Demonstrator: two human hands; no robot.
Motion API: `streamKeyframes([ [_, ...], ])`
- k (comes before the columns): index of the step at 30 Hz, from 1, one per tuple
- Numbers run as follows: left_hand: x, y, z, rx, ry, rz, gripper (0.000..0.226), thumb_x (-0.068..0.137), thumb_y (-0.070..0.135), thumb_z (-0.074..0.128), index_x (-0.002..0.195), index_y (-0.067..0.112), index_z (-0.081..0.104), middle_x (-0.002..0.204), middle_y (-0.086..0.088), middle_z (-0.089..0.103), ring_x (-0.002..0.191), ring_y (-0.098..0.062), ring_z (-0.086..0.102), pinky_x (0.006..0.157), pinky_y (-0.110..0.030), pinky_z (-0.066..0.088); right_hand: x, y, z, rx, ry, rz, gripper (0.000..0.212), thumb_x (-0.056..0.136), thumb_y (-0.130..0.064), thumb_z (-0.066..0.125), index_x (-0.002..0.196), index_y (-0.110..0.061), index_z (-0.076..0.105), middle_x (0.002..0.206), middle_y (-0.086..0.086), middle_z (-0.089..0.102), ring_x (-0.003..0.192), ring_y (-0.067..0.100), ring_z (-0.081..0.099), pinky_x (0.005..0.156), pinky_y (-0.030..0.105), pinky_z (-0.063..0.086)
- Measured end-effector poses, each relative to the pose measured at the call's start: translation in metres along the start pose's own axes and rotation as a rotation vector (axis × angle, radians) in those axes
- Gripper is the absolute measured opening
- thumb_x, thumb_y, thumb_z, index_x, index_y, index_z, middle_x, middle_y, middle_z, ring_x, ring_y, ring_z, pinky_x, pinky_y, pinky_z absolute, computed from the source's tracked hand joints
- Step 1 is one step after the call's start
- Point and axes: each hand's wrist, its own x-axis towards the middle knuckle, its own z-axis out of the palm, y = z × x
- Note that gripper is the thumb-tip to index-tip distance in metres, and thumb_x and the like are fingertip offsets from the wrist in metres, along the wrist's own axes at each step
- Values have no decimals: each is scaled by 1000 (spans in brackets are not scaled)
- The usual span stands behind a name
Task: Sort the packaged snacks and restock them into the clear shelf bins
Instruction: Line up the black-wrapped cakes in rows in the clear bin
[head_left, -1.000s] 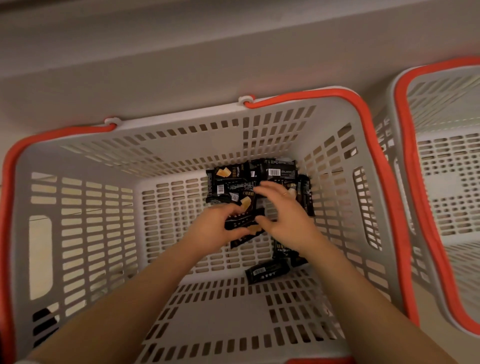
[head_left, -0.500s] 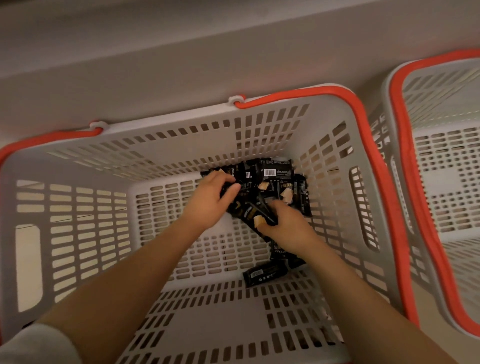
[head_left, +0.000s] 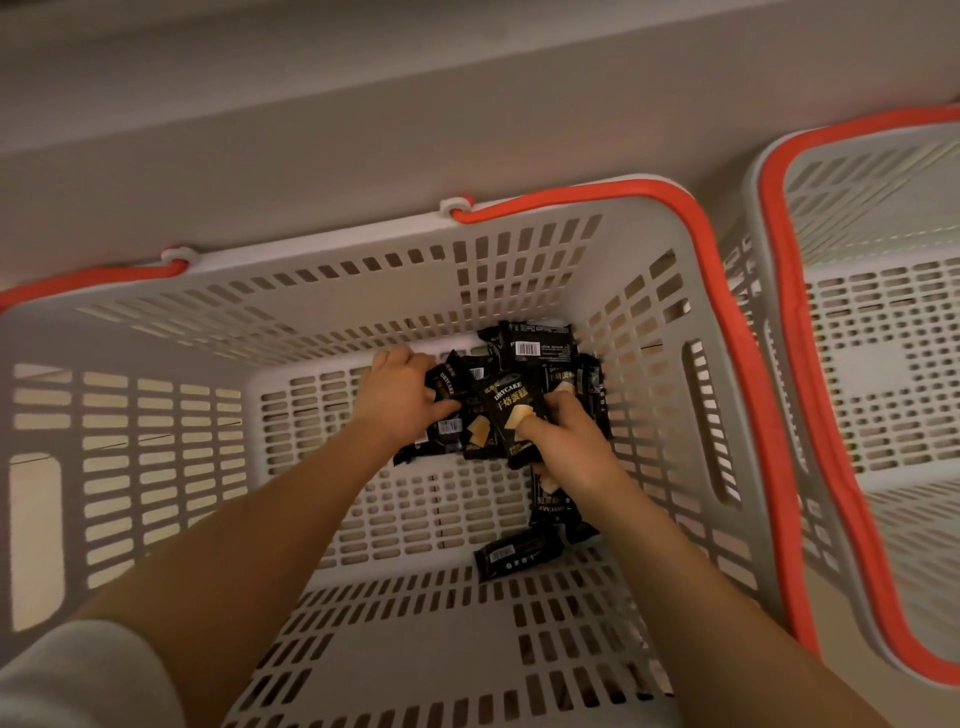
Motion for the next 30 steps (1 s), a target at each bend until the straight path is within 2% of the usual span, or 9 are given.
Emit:
streamKeyframes([
  [6, -49, 13, -31, -694, 93, -74, 41, 80, 27, 71, 104, 25, 38, 82, 23, 54, 61, 18, 57, 47, -2, 40, -24, -13, 2, 219, 16, -85, 31, 90, -19, 53, 115, -35, 44, 103, -16, 56, 95, 10, 59, 65, 20, 46],
  [10, -85, 27, -64, -964, 115, -63, 21, 90, 29, 56, 108, 29, 44, 86, 25, 56, 74, 16, 60, 55, -3, 42, -57, -26, 4, 271, -24, -105, 27, 89, -11, 54, 112, -26, 54, 104, -9, 62, 86, 4, 61, 59, 17, 49],
  [13, -111, 38, -88, -1100, 101, -74, 19, 97, 40, 38, 112, 34, 48, 107, 24, 52, 97, 11, 49, 84, -7, 35, -89, -36, 6, 228, -41, -166, 27, 88, -10, 56, 111, -25, 54, 103, -7, 63, 88, 6, 62, 62, 20, 51],
  [15, -130, 46, -104, -1250, 98, -73, 13, 98, 33, 41, 101, 37, 53, 96, 36, 54, 82, 23, 49, 74, 5, 34, -112, -46, 8, 180, -13, -231, 31, 88, -13, 57, 116, -26, 51, 105, -8, 62, 93, 8, 61, 76, 29, 54],
  [17, -146, 55, -119, -1342, 90, -31, 20, 97, 23, 45, 89, 32, 61, 77, 25, 67, 67, 15, 59, 59, -1, 42, -135, -59, 11, 110, 34, -334, 34, 87, -19, 60, 118, -26, 48, 110, -10, 62, 99, 7, 60, 89, 35, 51],
  [21, -185, 64, -145, -1471, 79, 72, 25, 96, 19, 47, 78, 21, 65, 67, 7, 65, 71, -14, 58, 70, -26, 47, -185, -85, 16, -41, 117, -599, 38, 85, -22, 65, 116, -27, 44, 109, -16, 60, 92, -11, 57, 80, 16, 47],
  [24, -209, 63, -158, -1586, 68, 165, 35, 96, 21, 44, 70, 23, 67, 69, 3, 61, 75, -13, 56, 76, -29, 48, -217, -99, 21, -88, 83, -744, 46, 84, -14, 66, 117, -33, 41, 113, -17, 58, 100, -11, 56, 91, 18, 44],
  [27, -229, 62, -173, -1598, 105, 219, 27, 97, 24, 43, 92, 26, 69, 89, 0, 68, 90, -15, 61, 88, -35, 50, -239, -110, 29, -137, -20, -796, 38, 86, -25, 63, 110, -44, 41, 105, -31, 58, 100, -16, 55, 90, 15, 44],
  [30, -251, 57, -191, -1579, 176, 276, 25, 98, 25, 41, 91, 21, 65, 77, 11, 67, 76, -5, 62, 84, -37, 43, -269, -123, 43, -319, -65, -905, 41, 88, -33, 60, 112, -54, 34, 107, -40, 52, 103, -22, 48, 81, 2, 39],
])
